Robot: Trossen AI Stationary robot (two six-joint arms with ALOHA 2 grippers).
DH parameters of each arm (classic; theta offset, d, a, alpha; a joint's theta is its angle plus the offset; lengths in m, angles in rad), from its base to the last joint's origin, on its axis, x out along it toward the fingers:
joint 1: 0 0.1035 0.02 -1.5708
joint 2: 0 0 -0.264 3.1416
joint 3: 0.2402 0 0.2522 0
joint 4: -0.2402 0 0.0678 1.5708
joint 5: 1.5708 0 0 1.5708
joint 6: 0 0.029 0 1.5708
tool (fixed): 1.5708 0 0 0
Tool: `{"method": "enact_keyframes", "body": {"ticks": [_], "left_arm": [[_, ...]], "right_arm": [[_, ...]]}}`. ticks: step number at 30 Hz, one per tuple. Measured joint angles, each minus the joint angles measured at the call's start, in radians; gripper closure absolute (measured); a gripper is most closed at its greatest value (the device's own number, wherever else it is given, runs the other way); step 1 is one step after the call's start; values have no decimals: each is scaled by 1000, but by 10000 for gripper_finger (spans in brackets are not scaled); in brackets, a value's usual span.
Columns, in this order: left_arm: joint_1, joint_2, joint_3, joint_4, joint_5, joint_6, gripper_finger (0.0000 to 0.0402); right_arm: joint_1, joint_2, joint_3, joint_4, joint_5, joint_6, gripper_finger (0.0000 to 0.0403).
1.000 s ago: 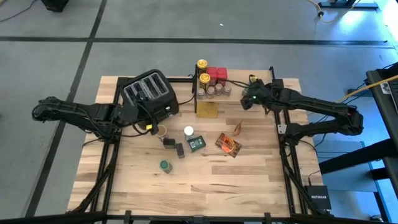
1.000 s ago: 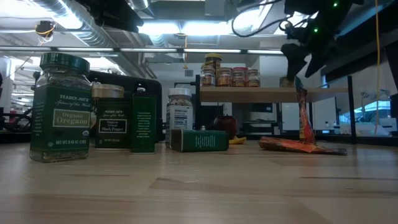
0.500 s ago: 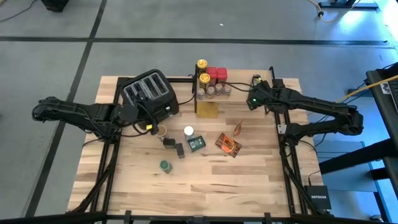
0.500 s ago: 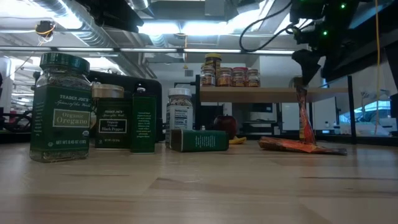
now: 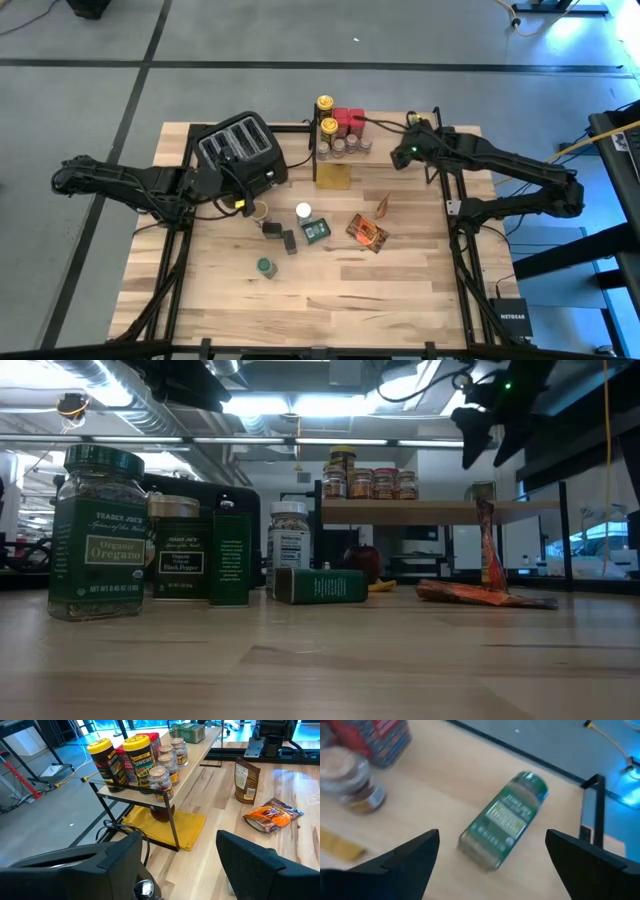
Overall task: Shelf spices
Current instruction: Put the green seasoning bottle on the shelf
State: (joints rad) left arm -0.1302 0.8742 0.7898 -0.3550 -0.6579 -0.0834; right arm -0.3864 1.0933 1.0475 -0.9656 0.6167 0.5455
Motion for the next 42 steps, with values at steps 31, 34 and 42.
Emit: {"method": "enact_keyframes", "body": {"ticks": [31, 34, 42], "left_arm": [[0, 0, 0, 0, 0, 5, 153], [0, 0, 0, 0, 0, 4, 153], [0, 0, 0, 0, 0, 12, 153]], "right_arm": [[-197, 40, -202, 303, -50, -83, 100], [-197, 40, -215, 318, -45, -83, 145], [-196, 32, -219, 317, -29, -110, 197]]}}
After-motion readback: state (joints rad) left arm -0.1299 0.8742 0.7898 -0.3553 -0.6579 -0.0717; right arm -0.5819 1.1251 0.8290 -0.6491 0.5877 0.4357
